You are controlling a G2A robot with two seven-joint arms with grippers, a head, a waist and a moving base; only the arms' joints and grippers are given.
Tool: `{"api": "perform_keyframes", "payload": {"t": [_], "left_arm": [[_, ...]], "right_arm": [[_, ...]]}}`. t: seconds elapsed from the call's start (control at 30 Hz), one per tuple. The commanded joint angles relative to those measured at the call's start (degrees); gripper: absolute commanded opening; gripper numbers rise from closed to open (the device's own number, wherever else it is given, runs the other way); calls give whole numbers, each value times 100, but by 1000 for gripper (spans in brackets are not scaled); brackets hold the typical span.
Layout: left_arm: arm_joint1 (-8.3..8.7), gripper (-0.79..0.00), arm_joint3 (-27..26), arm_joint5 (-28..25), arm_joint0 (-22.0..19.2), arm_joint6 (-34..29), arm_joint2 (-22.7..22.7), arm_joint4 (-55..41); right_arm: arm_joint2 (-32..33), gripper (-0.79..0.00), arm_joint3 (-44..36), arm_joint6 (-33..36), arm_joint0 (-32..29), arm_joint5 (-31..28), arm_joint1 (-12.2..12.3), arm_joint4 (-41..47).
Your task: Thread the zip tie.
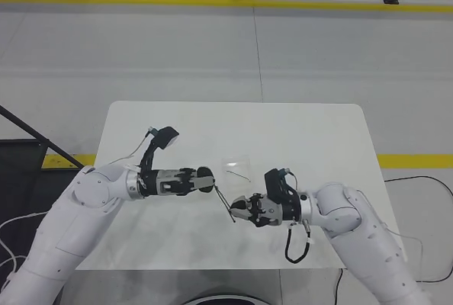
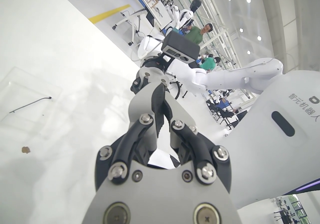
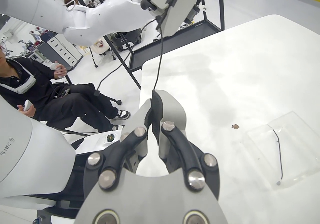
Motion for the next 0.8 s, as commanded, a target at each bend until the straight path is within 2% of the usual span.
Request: {"api": "perform_keyframes", "payload": {"t": [0.0,0.5,0.53,0.57,0.63,0.73,0.77], "left_arm": [[2,-785,20,-15,7,11,-32,-60],[19,-785,74,-81,64,-200,-159,-398],[20,-560,65,-83,57,-269,-147,-435],[20,-446,59,-71,49,-323,-137,-469],[22,-274,6,26,34,-420,-88,-556],[35,-225,-22,124,-5,-518,-46,-579],[38,-243,-25,128,-13,-522,-31,-582]], "right_arm": [[-16,-785,-62,44,2,5,33,123],[-125,-785,-318,354,18,5,347,906],[-158,-785,-265,381,46,5,354,923],[-196,-785,-224,398,80,5,358,951],[-279,-785,-116,433,160,5,359,999],[-386,-785,42,448,287,5,352,1056],[-432,-785,98,436,335,5,347,1080]]}}
